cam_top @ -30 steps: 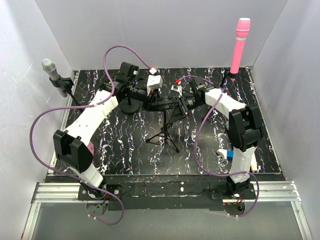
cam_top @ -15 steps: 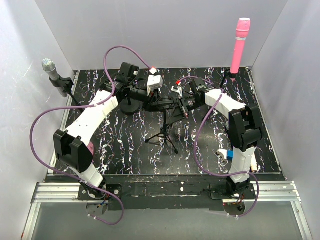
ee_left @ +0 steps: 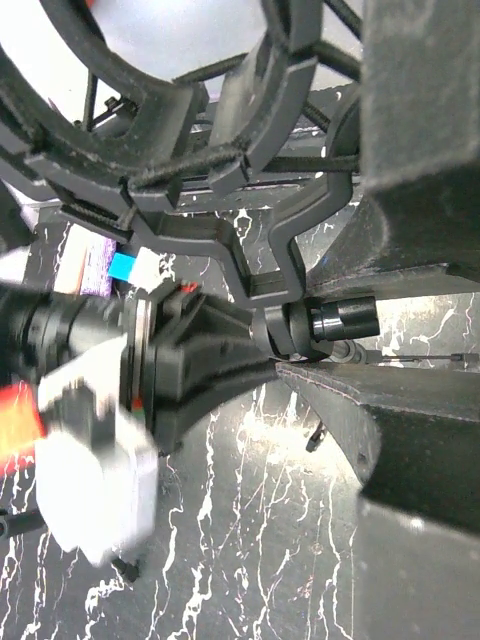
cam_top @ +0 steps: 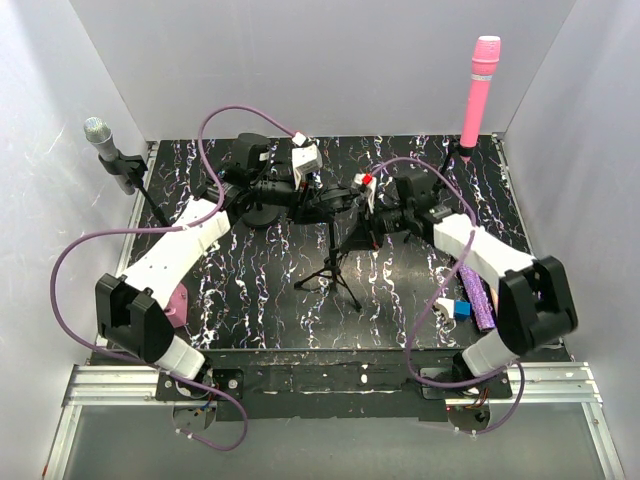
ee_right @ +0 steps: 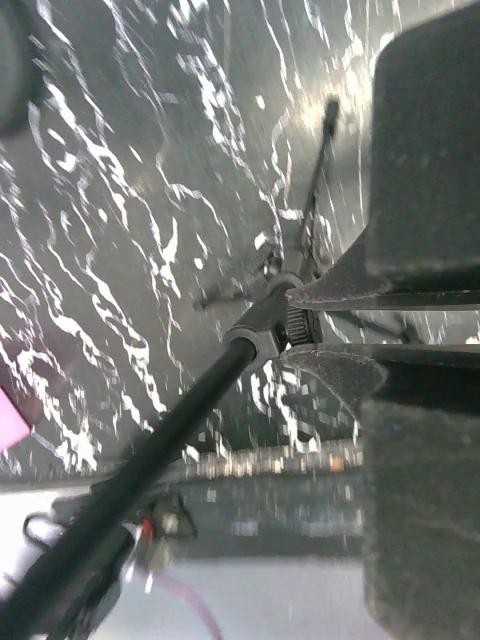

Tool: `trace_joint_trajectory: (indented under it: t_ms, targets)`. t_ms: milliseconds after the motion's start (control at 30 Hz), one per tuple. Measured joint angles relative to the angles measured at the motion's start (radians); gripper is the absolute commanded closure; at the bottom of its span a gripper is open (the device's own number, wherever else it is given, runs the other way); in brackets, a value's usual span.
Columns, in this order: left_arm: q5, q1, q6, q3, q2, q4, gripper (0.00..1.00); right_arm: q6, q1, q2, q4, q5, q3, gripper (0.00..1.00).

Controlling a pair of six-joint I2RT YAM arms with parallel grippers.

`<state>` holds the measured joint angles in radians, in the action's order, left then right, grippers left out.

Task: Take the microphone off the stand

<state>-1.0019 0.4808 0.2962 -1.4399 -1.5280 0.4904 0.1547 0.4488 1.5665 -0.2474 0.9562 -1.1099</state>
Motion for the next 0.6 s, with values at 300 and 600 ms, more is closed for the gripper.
trace_joint_trajectory:
  t_ms: [300,600]
  targets:
    - [0.022,0.001,-0.073,0.042,0.026,-0.062,1.0,0.522,0.166,-0.36,0.606,-0.33,0.496,0.99]
    - [0.041,-0.005,-0.073,0.048,0.031,-0.057,1.0,1.062,0.233,-0.37,1.009,-0.376,0.767,0.33]
